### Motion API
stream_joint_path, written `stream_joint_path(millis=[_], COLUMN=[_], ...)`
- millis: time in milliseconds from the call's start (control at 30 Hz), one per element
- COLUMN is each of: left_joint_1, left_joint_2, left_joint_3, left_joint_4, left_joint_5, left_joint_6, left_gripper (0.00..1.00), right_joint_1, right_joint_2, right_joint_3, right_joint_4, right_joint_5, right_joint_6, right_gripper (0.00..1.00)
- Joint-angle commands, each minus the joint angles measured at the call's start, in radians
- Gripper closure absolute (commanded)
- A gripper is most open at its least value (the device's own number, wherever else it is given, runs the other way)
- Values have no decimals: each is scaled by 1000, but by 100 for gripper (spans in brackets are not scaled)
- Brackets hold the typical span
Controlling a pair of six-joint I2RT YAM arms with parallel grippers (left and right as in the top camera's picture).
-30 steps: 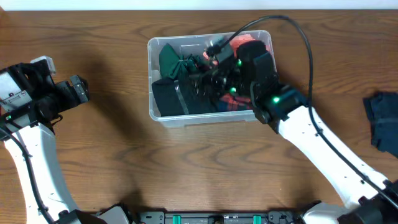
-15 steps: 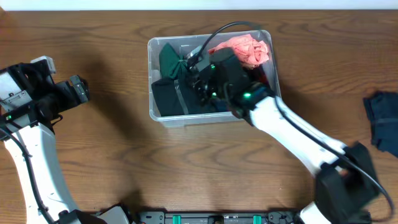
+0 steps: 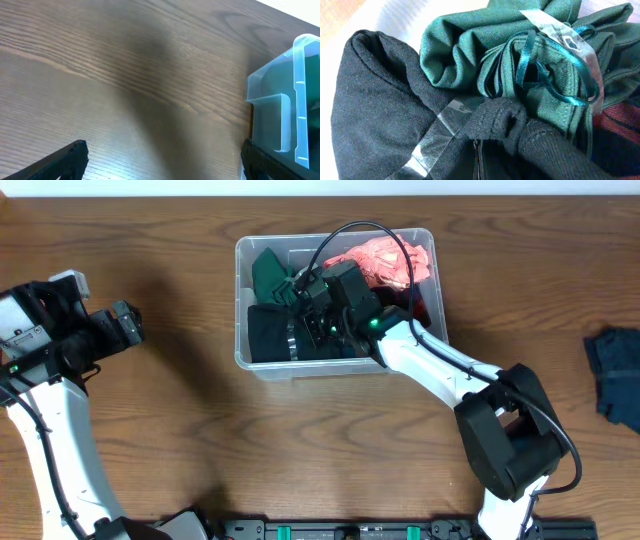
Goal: Pack container
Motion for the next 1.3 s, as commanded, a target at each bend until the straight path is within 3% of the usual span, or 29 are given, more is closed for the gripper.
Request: stream_joint_path(millis=[0, 133, 167, 233, 300, 367, 600, 767, 933, 1067, 1267], left_joint_1=[5, 5, 5, 5, 5, 5, 5, 5, 5, 5, 5], left_joint_2=[2, 2, 2, 2, 2, 2, 2, 2, 2, 2, 2], left_joint_3=[5, 5, 5, 5, 5, 5, 5, 5, 5, 5, 5], left_joint_4=[0, 0, 0, 0, 0, 0, 0, 0, 0, 0, 0], left_joint_5=[10, 10, 10, 10, 10, 10, 10, 10, 10, 10, 10], left_joint_6=[10, 10, 10, 10, 10, 10, 10, 10, 10, 10, 10], left_gripper=[2, 2, 2, 2, 2, 2, 2, 2, 2, 2, 2], right_joint_1=[-10, -14, -18, -27, -44, -64, -259, -525, -856, -1087, -1276], right_joint_2=[79, -24, -65, -150, -249, -335, -619, -740, -756, -744, -724], right_joint_3=[-42, -19, -13, -2, 6, 16, 26, 26, 15, -48, -194], right_joint_4=[-61, -114, -127, -145, -159, -193, -410, -687, -930, -921, -786], right_joint_5=[52, 52, 54, 57, 61, 78, 82, 158, 320, 320, 226], right_joint_6=[10, 10, 10, 10, 10, 19, 82, 164, 363, 374, 363], right_gripper=[99, 96, 81, 41, 15, 1, 1, 1, 1, 1, 1])
